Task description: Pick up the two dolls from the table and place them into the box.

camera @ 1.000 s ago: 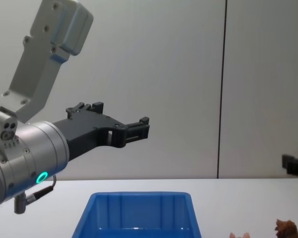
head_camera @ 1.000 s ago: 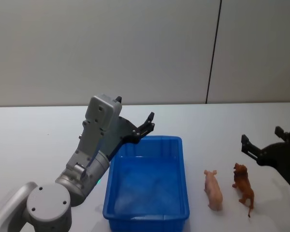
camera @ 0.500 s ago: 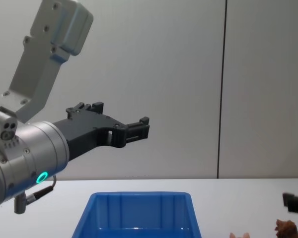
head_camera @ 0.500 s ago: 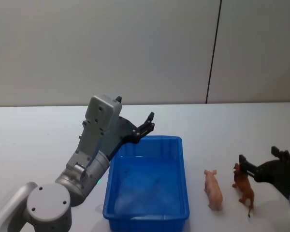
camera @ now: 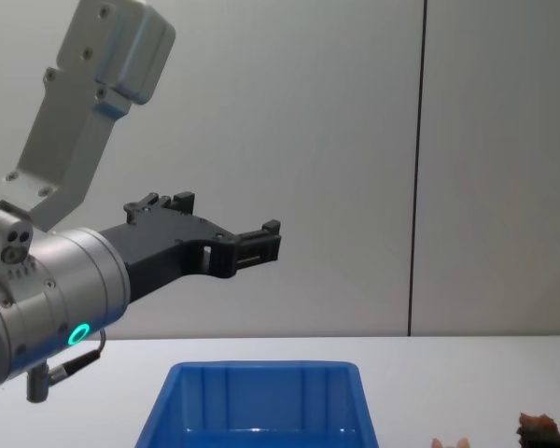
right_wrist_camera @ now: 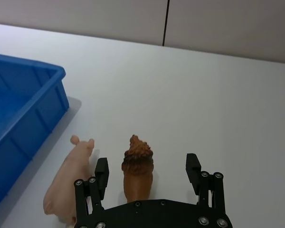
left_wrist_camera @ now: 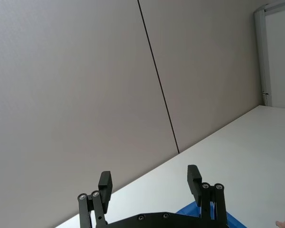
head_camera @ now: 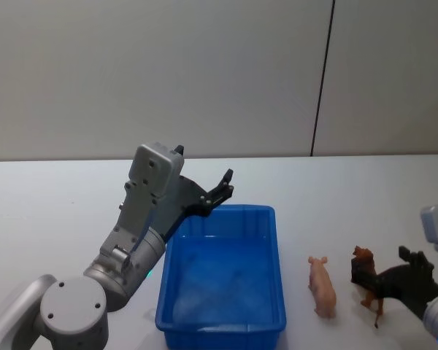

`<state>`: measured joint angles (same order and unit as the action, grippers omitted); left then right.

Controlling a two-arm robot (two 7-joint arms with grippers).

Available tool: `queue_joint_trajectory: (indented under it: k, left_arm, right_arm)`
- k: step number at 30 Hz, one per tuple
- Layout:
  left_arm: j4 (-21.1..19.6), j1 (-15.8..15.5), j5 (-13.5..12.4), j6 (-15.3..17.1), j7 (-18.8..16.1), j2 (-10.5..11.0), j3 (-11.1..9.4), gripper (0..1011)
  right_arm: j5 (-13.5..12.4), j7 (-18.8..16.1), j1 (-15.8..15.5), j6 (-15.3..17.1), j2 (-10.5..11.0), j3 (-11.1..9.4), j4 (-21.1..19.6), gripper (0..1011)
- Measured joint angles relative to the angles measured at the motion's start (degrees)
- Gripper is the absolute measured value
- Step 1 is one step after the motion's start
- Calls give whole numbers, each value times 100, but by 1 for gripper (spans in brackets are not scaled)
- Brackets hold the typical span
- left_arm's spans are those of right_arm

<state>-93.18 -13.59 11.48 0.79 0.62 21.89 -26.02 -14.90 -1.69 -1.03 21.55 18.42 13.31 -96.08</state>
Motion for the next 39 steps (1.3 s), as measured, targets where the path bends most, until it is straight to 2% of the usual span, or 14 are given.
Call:
queue_joint_trajectory:
  k: [5, 10, 14, 17, 18, 19, 23, 25, 26, 29, 39]
  left_arm:
    - [0, 0, 0, 0, 0, 0, 0, 1001]
    - [0, 0, 0, 0, 0, 0, 0, 1001]
    - [0, 0, 0, 0, 0, 0, 0, 1001]
    - [0, 0, 0, 0, 0, 0, 0, 1001]
    - [0, 0, 0, 0, 0, 0, 0, 1001]
    - [0, 0, 0, 0, 0, 0, 0, 1001]
    - [0, 0, 0, 0, 0, 1, 0, 1001]
    - [0, 0, 0, 0, 0, 0, 0, 1001]
    - [0, 0, 0, 0, 0, 0, 0, 1001]
    - [0, 0, 0, 0, 0, 0, 0, 1001]
    - [0, 0, 0, 0, 0, 0, 0, 1001]
  right_arm:
    - [25, 35, -24, 93, -41, 33, 43, 996]
    - [36, 48, -39, 168, -78, 57, 101, 903]
    - [38, 49, -42, 217, -107, 67, 153, 762]
    - [38, 50, -42, 236, -121, 69, 175, 705]
    - [39, 50, -40, 249, -129, 70, 192, 643]
    - [38, 50, -40, 254, -133, 70, 198, 643]
    - [33, 53, -31, 277, -156, 72, 237, 486]
    - [30, 53, -26, 282, -164, 72, 247, 443]
    - [27, 53, -22, 284, -170, 70, 254, 386]
    - [20, 52, -14, 285, -180, 65, 260, 327]
    - [41, 51, 19, 119, -203, 38, 162, 327]
